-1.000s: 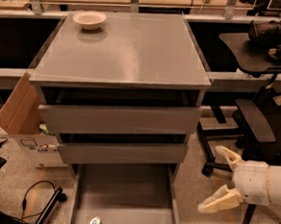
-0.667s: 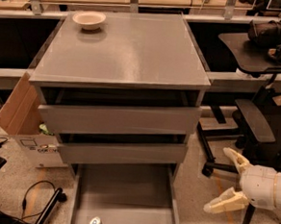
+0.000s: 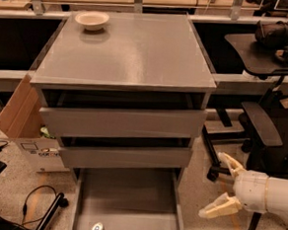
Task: Pick redbull can from bottom drawer and place on counter
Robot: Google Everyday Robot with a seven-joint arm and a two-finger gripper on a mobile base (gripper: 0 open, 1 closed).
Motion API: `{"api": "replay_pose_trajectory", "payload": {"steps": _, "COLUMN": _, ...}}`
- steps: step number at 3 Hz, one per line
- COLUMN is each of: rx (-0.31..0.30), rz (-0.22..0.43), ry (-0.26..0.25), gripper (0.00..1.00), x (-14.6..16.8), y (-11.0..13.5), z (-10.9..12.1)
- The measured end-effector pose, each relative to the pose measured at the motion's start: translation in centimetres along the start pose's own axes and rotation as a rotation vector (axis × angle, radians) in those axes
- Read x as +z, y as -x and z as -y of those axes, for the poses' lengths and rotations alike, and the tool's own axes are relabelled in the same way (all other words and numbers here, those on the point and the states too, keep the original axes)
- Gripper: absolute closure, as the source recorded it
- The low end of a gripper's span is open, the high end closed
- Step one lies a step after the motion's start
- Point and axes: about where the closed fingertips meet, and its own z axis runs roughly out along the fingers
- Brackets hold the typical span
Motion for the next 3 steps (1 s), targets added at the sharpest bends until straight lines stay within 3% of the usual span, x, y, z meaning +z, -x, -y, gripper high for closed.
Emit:
{"api": "replay_pose_trajectory", "payload": {"steps": 2, "rx": -0.075, "rz": 0.08, "ry": 0.098, "gripper": 0.0, "x": 16.8, "y": -7.2, "z": -4.0}}
{"api": "replay_pose_trajectory", "payload": {"steps": 3, "rx": -0.083, "rz": 0.092, "ry": 0.136, "gripper": 0.0, "x": 25.5, "y": -11.5, "z": -6.2}}
